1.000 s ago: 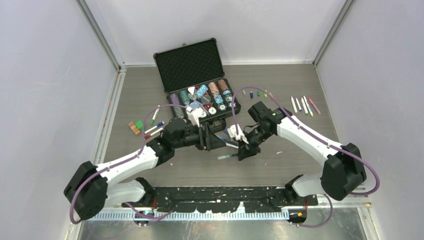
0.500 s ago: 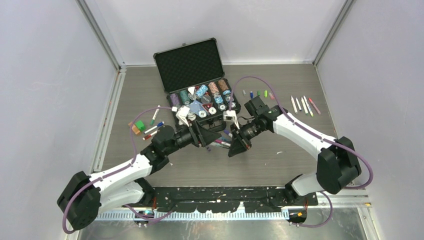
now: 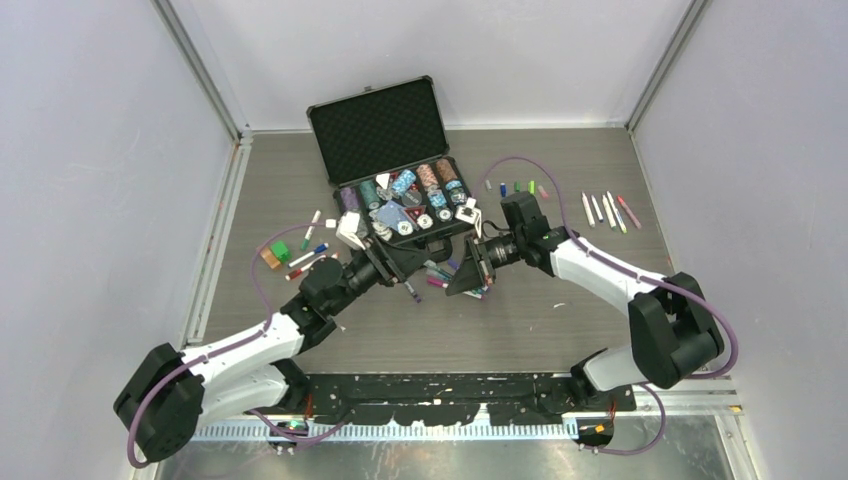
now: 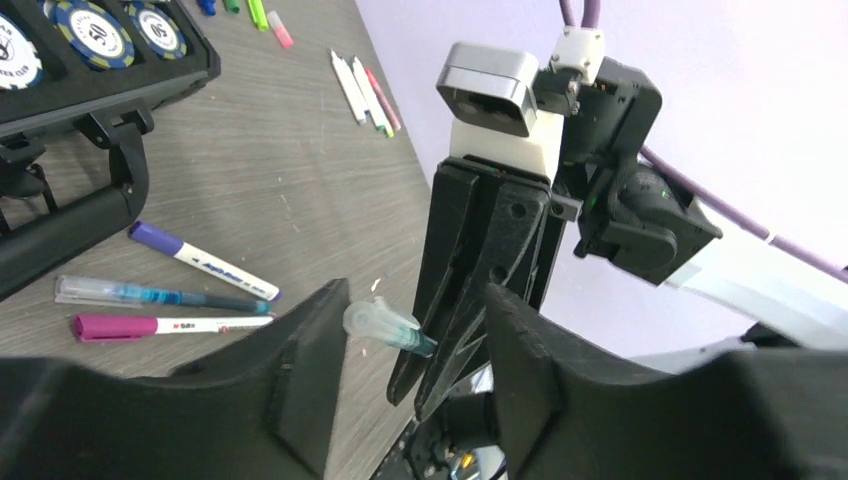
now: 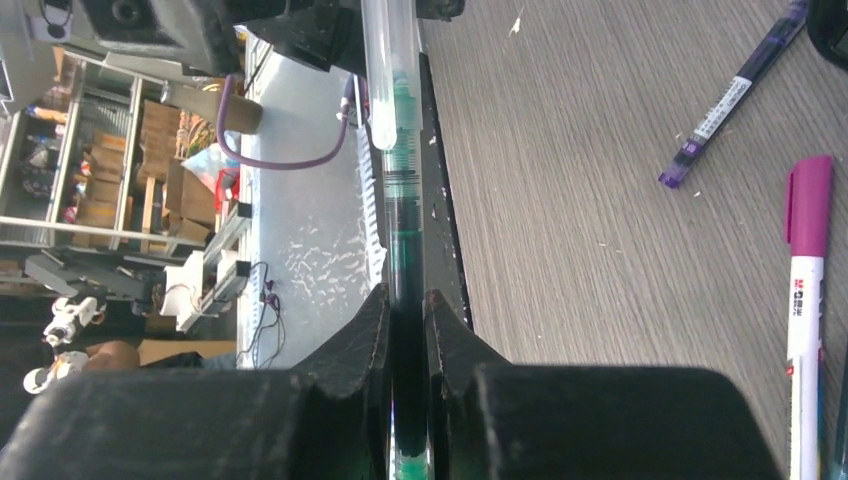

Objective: Open the pen caps
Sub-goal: Open the pen cap from the pen.

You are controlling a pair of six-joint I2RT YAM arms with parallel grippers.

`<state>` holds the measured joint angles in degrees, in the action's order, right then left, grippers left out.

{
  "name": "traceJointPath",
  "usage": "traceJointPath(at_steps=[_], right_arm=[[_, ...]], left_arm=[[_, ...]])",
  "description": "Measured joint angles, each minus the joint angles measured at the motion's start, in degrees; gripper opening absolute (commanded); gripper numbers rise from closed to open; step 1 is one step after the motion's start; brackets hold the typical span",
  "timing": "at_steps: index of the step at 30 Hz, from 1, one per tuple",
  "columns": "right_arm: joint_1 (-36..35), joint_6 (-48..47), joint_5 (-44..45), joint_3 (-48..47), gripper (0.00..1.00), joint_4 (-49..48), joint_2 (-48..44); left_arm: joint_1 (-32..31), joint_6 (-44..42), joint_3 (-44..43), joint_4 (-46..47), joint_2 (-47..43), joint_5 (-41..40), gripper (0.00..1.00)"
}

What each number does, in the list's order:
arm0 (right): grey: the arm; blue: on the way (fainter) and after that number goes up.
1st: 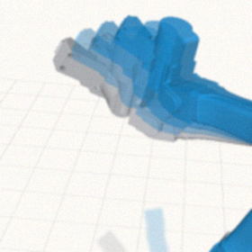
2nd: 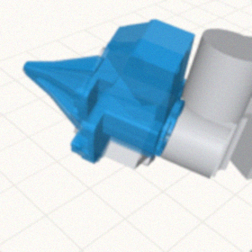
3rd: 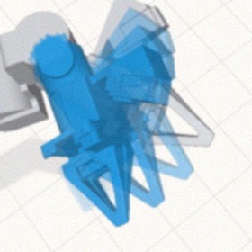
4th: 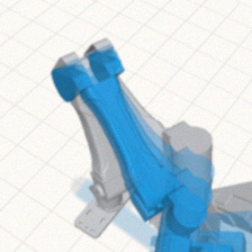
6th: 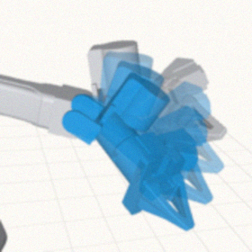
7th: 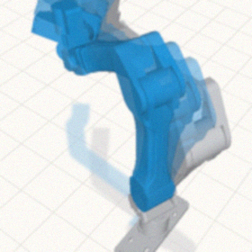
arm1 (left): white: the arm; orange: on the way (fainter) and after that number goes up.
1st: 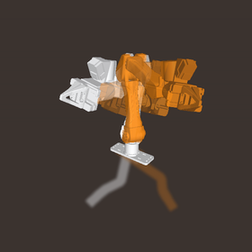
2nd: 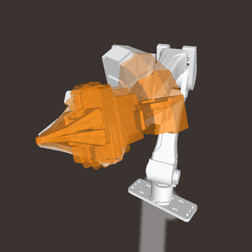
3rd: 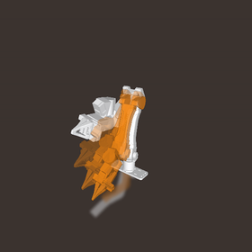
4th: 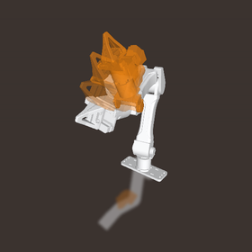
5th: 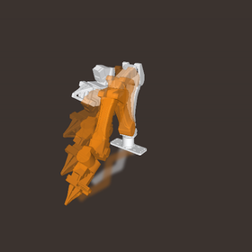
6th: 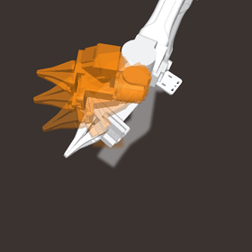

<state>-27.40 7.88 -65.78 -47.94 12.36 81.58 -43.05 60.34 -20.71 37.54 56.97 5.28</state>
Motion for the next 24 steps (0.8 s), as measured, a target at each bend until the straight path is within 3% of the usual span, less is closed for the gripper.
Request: traceJointPath(at_steps=[6,14,16,18,24], right_arm=[[0.2,3.9,-0.8,0.3,0.01,-4.6,-0.3],[0.3,6.3,-0.9,0.7,0.0,-7.1,-0.1],[0.3,6.8,-1.0,0.7,0.0,-7.7,0.0],[0.3,7.8,-1.4,0.9,0.01,-8.9,0.3],[0.5,9.9,-2.5,1.6,0.0,-12.4,1.0]], left_arm=[[0.4,2.6,0.8,3.2,0.9,-2.7,0.36],[0.5,4.2,1.2,6.6,3.2,-3.5,0.31],[0.5,4.3,1.2,6.9,3.4,-3.7,0.2],[0.5,4.3,1.2,7.3,3.7,-4.2,0.01],[1.2,5.1,1.2,9.3,4.7,-4.3,0.0]])
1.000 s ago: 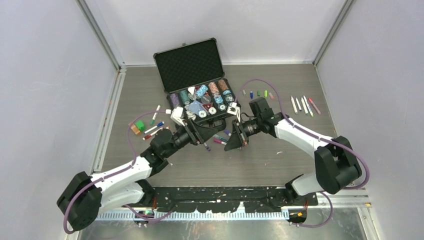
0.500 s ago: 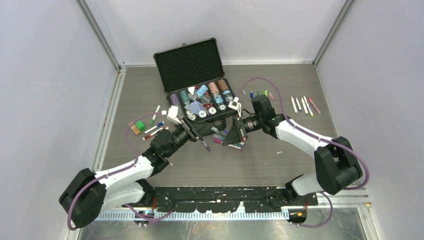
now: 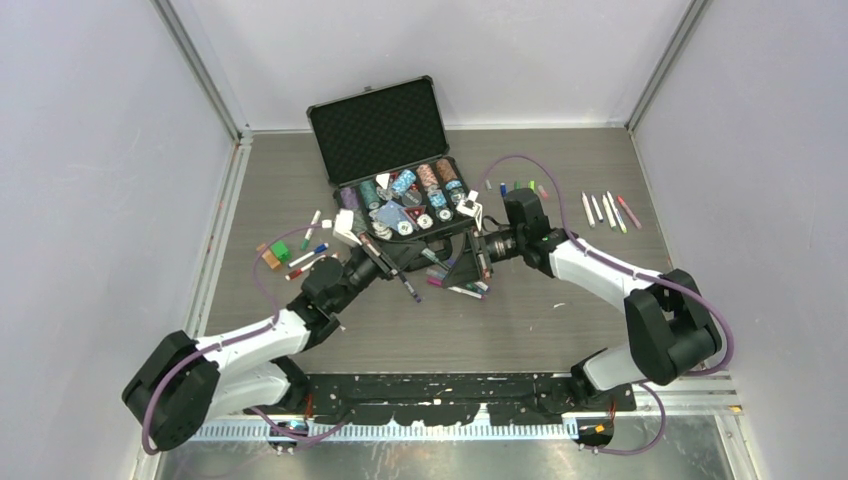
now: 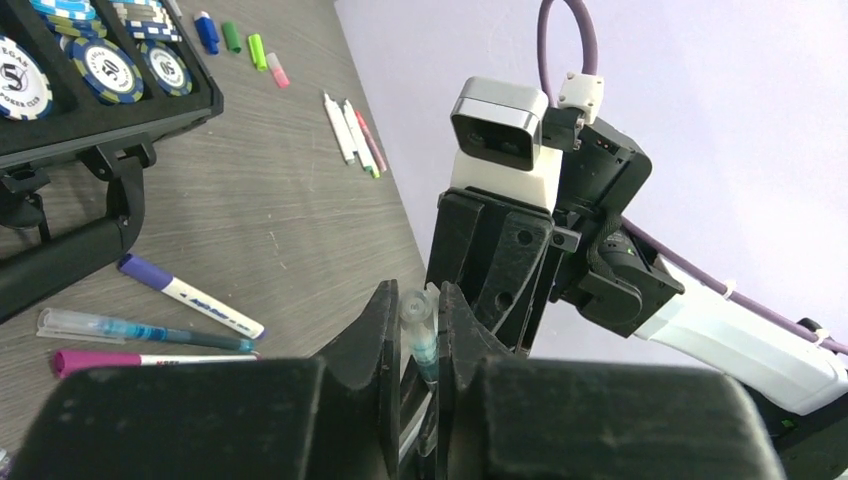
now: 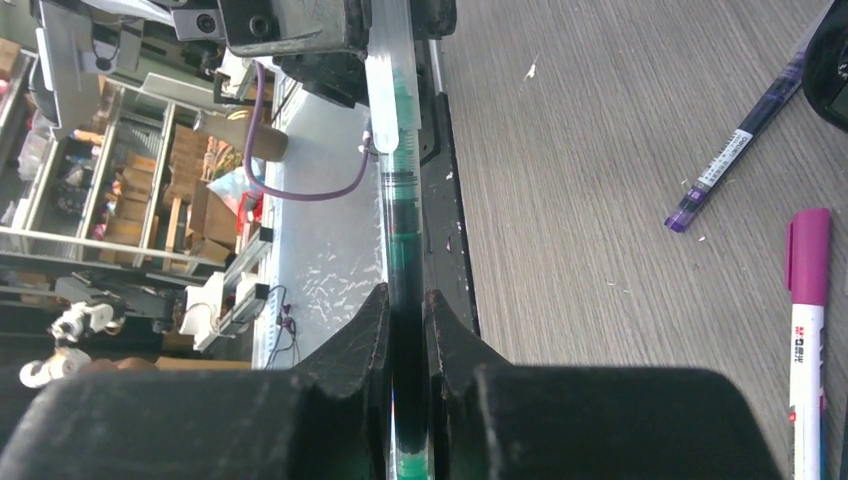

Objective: Open the pen caps
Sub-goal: Open the pen cap from the pen, then place the pen cap at the center of the board.

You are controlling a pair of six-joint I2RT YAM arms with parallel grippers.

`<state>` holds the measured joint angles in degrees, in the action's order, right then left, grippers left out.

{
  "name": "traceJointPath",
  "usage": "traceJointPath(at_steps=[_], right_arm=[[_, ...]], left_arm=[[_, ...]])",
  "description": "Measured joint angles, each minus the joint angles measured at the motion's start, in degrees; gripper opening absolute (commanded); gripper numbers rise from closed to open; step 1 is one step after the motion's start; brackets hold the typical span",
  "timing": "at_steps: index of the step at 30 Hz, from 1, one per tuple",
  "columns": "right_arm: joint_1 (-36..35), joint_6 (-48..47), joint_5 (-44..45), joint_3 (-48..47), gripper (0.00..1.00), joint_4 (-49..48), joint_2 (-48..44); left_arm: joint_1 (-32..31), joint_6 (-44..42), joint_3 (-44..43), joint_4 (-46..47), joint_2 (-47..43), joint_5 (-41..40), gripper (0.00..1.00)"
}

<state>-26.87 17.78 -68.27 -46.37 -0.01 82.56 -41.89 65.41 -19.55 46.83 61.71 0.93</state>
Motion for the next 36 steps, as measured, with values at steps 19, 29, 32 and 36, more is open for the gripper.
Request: traceJointPath(at_steps=[19,29,32,36], right_arm=[[11.5,-20.9,12.9,-2.5,0.01,27.7,-7.8],[34.5,-30.2,33.5,-2.7,0.01,35.4,-21.7],[38.8,-31.0,34.6,-2.6,0.0,36.5,-21.7],[40.6,-32.2,35.0,-2.5,0.0,38.3,-21.4]], left_arm=[[19.3,0.8,-27.5,-7.0,7.4,13.6,0.0],[3.1,-14.6,-64.2,-53.2,43.4,16.7,0.0],[-0.9,-20.2,-80.8,-68.3,54.6,12.3,0.0],[-4.3,-25.5,-105.7,-85.2,70.7,7.1,0.0]])
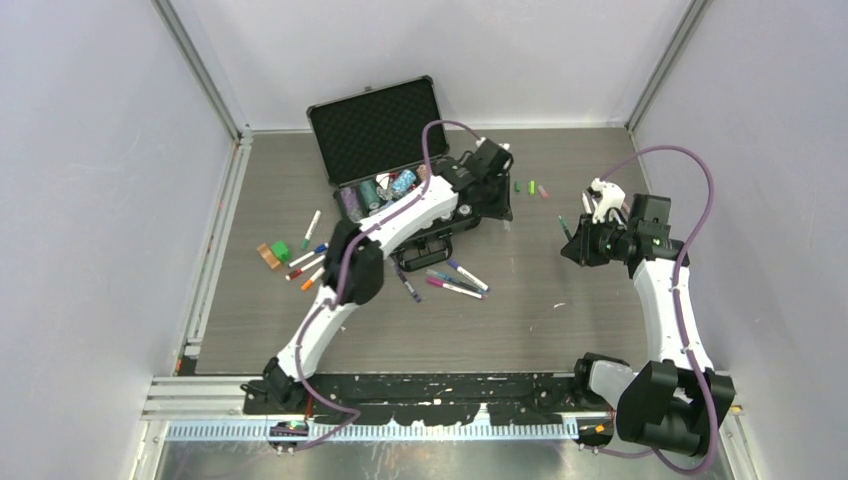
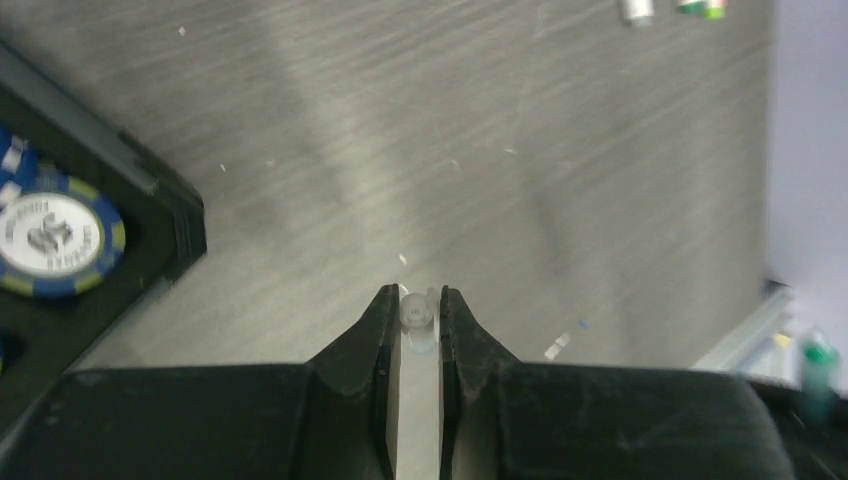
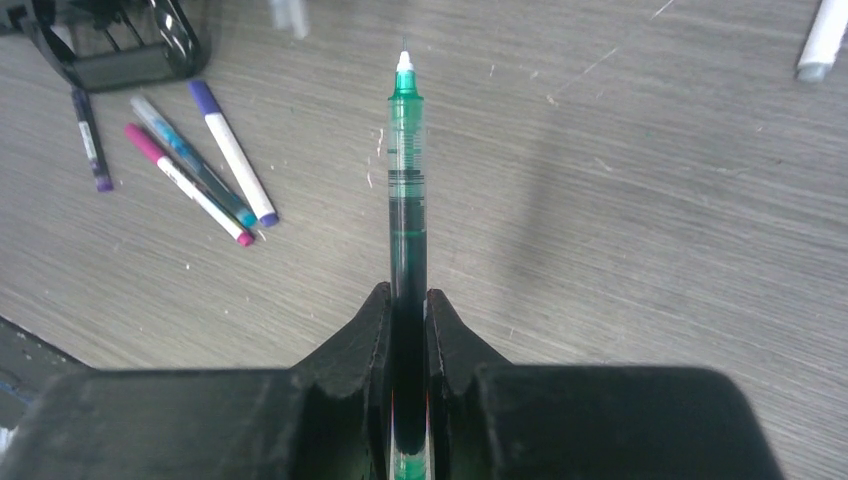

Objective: Open the pen caps
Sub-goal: Place the pen cap at the center of the board.

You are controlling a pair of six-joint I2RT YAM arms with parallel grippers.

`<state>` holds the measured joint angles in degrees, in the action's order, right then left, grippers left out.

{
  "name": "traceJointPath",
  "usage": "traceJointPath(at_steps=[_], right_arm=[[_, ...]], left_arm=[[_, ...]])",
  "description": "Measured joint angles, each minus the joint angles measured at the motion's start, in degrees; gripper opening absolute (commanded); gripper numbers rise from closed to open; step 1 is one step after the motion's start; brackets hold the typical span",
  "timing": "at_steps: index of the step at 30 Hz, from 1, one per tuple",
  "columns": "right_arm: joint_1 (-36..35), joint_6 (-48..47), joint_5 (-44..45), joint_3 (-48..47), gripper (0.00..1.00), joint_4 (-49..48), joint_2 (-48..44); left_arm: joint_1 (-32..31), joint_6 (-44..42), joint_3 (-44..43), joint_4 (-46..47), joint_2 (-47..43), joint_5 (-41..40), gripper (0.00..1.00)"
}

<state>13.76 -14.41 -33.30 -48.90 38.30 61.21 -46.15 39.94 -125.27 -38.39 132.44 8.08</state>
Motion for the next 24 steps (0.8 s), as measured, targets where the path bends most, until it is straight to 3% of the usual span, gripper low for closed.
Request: traceJointPath(at_steps=[4,6,10,17,24], right_arm=[[0.5,-1.1,-0.3,0.0,0.01,1.5,1.5],[1.0,-1.4,-0.4,0.1,0.0,2.0,1.8],[1.4,-1.6,-0.9,0.1,0.0,2.5,1.8],[1.4,-1.6,-1.8,0.2,0.0,2.7,1.8],[1.4,-1.6,-2.0,0.6,0.01,2.9,1.9]], left_arm=[[-0.8,-3.2,-19.7,-10.8,14.0,-5.1,0.0],[-0.6,-4.3,-23.6,-14.1,17.7,-7.5,0.01],[-0.1,-5.7,-23.4,-17.3,19.5,-11.1,0.03],[-0.2,-7.0,-23.4,-14.7,19.5,-14.2,0.06],[-0.4,-7.7,-23.4,-11.0,19.5,-17.0,0.2]])
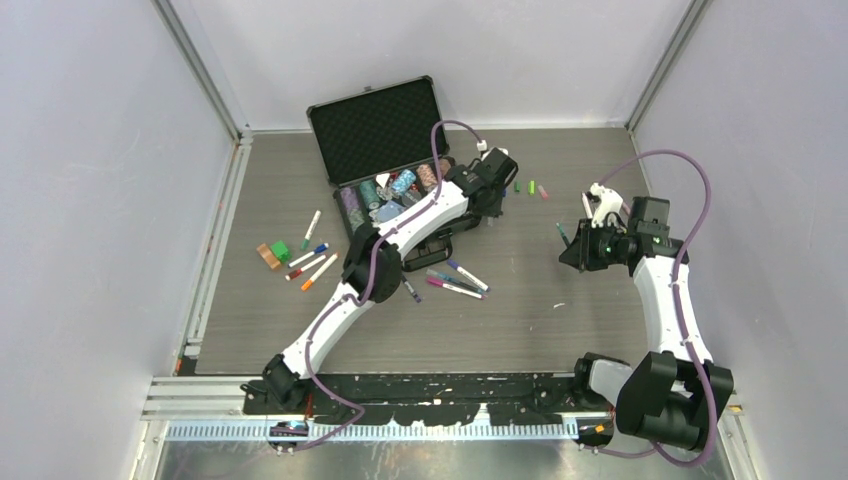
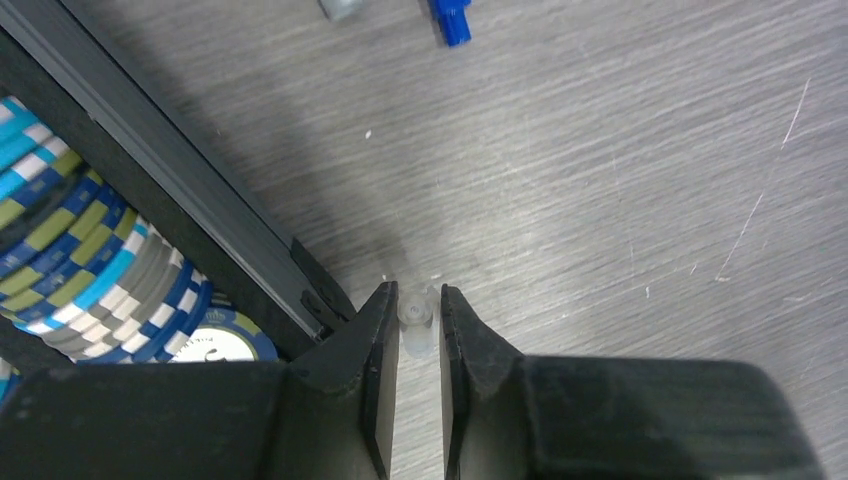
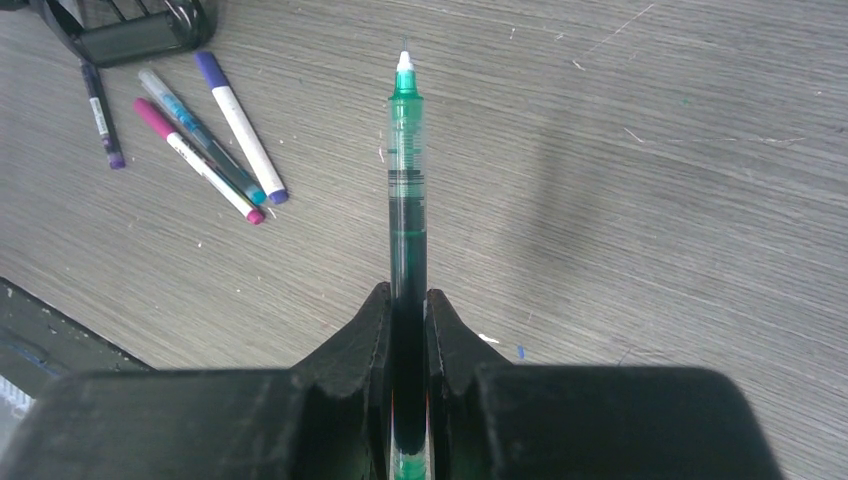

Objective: Open the pen caps
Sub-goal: Place the pen cap at the center of the board, then place the pen at the center of the board.

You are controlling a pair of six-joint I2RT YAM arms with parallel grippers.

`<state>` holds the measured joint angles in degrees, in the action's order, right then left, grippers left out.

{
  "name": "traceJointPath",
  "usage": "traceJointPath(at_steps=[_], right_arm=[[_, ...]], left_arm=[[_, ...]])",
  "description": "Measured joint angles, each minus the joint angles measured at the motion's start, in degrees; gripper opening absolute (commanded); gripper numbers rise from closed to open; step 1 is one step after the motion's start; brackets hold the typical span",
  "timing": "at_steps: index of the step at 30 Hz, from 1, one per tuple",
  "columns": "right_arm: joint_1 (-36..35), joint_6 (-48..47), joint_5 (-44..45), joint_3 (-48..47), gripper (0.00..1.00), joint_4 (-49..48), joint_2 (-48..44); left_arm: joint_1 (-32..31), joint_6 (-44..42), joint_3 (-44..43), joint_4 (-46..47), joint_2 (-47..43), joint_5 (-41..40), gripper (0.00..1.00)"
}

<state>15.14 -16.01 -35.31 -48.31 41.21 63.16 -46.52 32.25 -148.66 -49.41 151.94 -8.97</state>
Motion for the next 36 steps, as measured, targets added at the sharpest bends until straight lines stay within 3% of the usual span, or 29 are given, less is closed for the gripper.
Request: traceJointPath(at_steps=[10,22,27,33,36], right_arm=[[0.0,-0.4,-0.1,0.0,0.0,0.7,1.4],[0.0,-0.4,2.2,0.2,0.01,0.6,1.8],[0.0,-0.9,7.6,0.4,0.0,0.2,5.7],[0.0,-1.9,16.4,0.5,0.06,-1.3,12.7],[0.0,-1.9,19.4,0.5,0.07,-1.5,15.7]], left_arm=[[0.3,-0.4,0.0,3.0,0.0,-2.5,0.27],[0.5,-1.2,3.2,5.3,-1.9,-3.2,0.28],[0.5,-2.7,21.3,11.6,-15.4,-2.8,0.34],[0.0,-6.1,49.4,24.5,-42.9,-2.8,0.41],[0.0,-7.3,58.5,30.5,-53.9,-2.6,0.45]])
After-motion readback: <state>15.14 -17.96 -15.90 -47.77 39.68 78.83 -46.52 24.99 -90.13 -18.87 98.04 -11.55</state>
